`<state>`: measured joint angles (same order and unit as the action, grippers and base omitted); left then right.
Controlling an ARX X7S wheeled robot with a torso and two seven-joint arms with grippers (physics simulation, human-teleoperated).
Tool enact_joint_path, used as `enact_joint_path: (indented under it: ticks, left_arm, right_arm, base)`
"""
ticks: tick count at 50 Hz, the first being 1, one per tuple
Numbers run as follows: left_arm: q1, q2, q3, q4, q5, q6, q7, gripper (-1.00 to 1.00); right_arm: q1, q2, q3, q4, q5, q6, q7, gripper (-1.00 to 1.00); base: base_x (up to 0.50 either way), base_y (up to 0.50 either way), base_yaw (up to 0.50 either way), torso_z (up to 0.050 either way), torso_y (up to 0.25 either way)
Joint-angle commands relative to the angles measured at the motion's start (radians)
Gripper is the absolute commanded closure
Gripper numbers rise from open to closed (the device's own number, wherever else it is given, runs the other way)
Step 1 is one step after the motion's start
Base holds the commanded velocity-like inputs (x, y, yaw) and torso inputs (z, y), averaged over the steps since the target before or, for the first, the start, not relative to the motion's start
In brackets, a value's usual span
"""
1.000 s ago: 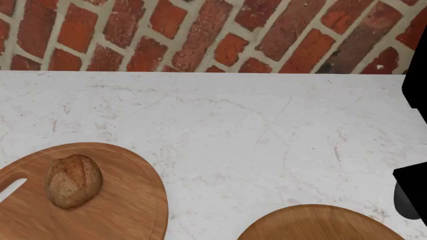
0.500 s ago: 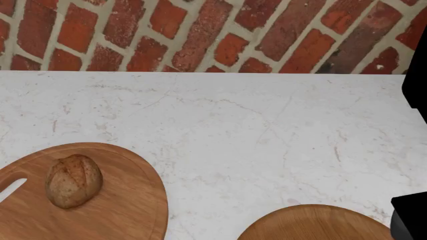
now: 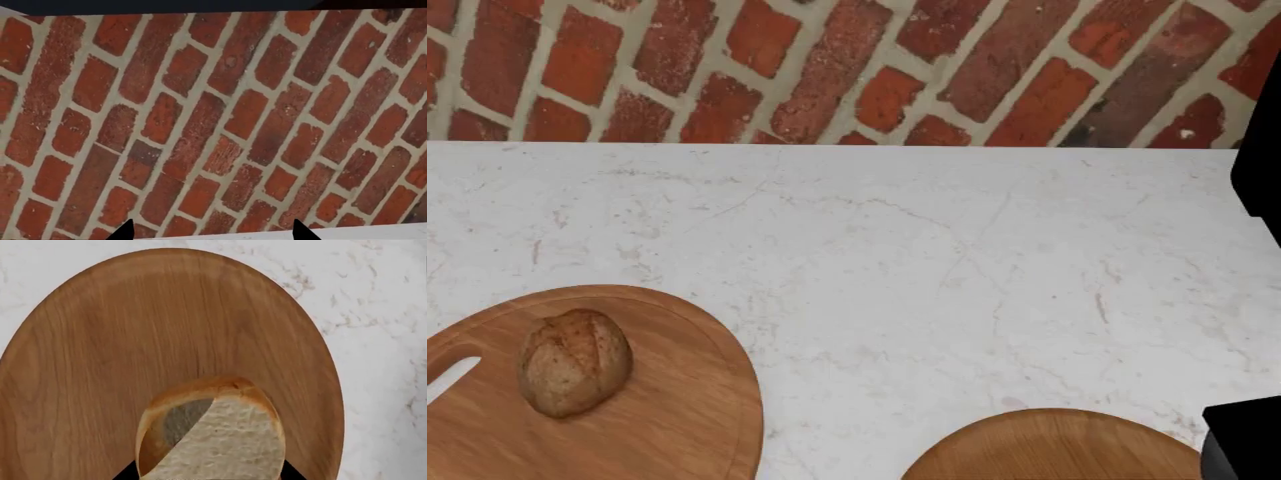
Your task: Place all breads on the cutting board.
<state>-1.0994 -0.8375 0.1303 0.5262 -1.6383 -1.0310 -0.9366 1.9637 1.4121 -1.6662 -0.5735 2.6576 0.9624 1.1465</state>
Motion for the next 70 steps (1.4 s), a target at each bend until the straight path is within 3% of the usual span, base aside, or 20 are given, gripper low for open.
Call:
enact_joint_path:
  ticks: [1, 6, 7, 18, 32, 40, 51, 60, 70]
  left_arm:
    - [-0.005, 0.011, -0.018, -0.007, 0.015, 0.004, 0.013, -1.0]
    - [-0.003, 0.009, -0.018, -0.006, 0.015, 0.007, 0.012, -1.0]
    - [-0.001, 0.009, -0.018, -0.005, 0.016, 0.007, 0.013, -1.0]
    - [-0.002, 0.007, -0.017, -0.004, 0.011, 0.013, 0.01, -1.0]
    - [-0.005, -0.008, -0.032, -0.001, -0.01, 0.024, 0.006, -1.0]
    - [-0.016, -0.033, -0.048, -0.007, -0.03, 0.026, 0.0, -1.0]
    - [0.0, -0.057, -0.074, 0.002, -0.04, 0.039, 0.005, -1.0]
    - [0.005, -0.075, -0.083, 0.011, -0.061, 0.042, -0.005, -1.0]
    - [-0.014, -0.088, -0.081, -0.002, -0.074, 0.039, -0.013, -1.0]
  right_arm:
    - [-0.037, -0.017, 0.019, 0.001, -0.043, -0.02, -0.053, -1.0]
    - [-0.037, -0.01, 0.022, 0.0, -0.043, -0.019, -0.046, -1.0]
    - [-0.026, -0.01, 0.028, 0.002, -0.031, -0.011, -0.034, 1.0]
    - [0.12, -0.069, 0.094, 0.042, 0.148, 0.079, 0.116, 1.0]
    - [0.18, -0.292, 0.138, 0.036, 0.234, 0.025, 0.143, 1.0]
    - [0.108, -0.513, 0.184, 0.021, 0.162, -0.06, 0.043, 1.0]
    - [0.034, -0.719, 0.214, 0.085, 0.083, -0.071, -0.057, 1.0]
    - [-0.023, -0.863, 0.261, 0.213, -0.055, 0.006, -0.194, 1.0]
    - [-0.115, -1.049, 0.334, 0.407, -0.319, 0.109, -0.447, 1.0]
  base:
    - [0.0, 0.0, 0.0, 0.0, 0.0]
    - [0.0, 0.0, 0.0, -0.003, 0.0]
    - [0.0, 0.0, 0.0, 0.0, 0.0]
    - [0.0, 0.0, 0.0, 0.0, 0.0]
    - [0.0, 0.0, 0.0, 0.0, 0.0]
    - [0.0, 0.0, 0.0, 0.0, 0.0]
    - [0.0, 0.0, 0.0, 0.0, 0.0]
    - [0.0, 0.0, 0.0, 0.0, 0.0]
    - [0.0, 0.0, 0.0, 0.0, 0.0]
